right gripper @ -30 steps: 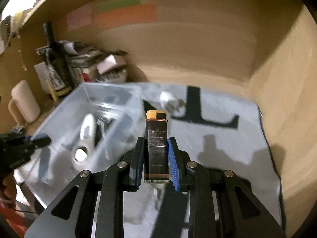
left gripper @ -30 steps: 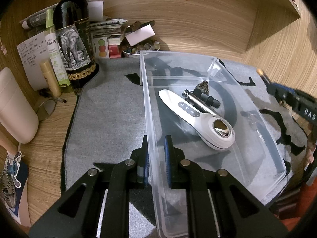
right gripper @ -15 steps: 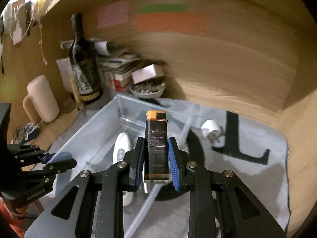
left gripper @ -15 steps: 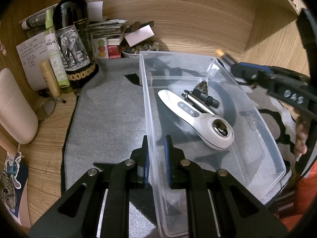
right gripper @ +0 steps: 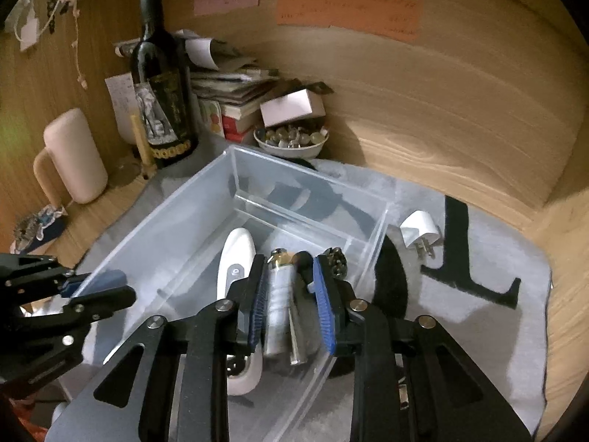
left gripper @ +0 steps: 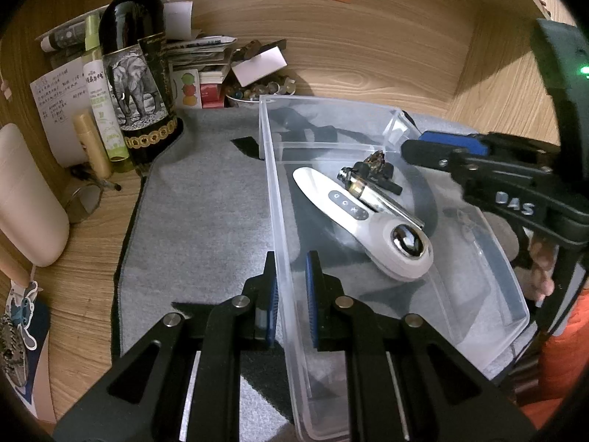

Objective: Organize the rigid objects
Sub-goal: 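Carry the perfume bottle into the box and open the right tool, then grasp the silver key ring on the mat with the right tool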

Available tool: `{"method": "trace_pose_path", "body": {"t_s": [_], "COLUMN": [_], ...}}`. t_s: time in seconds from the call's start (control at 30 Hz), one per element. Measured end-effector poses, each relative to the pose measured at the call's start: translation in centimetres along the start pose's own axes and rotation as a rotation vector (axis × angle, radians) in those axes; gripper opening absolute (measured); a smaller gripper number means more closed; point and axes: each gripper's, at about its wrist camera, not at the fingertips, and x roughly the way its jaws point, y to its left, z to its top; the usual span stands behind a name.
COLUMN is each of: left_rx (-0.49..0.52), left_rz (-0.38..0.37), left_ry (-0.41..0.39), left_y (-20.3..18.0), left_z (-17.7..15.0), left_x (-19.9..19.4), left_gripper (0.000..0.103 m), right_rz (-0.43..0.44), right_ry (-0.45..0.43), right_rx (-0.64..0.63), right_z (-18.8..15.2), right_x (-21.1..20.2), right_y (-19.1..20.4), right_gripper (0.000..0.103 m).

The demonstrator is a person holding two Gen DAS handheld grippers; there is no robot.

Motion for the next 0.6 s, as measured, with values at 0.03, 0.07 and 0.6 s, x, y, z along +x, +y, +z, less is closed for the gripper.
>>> {"method": "trace_pose_path", "body": {"t_s": [0.03, 0.07, 0.6], "left_rx": [0.000, 0.000, 0.001], "left_rz": [0.000, 0.000, 0.000], "left_ry": [0.000, -0.001, -0.002], "left_y": [0.0, 0.0, 0.1], "left_z": [0.0, 0.0, -0.1], "left_x": [0.0, 0.0, 0.0], "left_gripper": [0.012, 0.012, 0.012], "right_rz": [-0.005, -0.016, -0.167], "right_ry": [-0.008, -0.022, -0.058], "right_rx": [-0.003, -0.005, 0.081], "right_z": [0.0, 0.0, -3.8], "right_x": [-0.4, -0.9, -6.0], "right_y": [0.0, -0.1, -4.5], "right_gripper": [0.029, 0.032, 0.040]}}
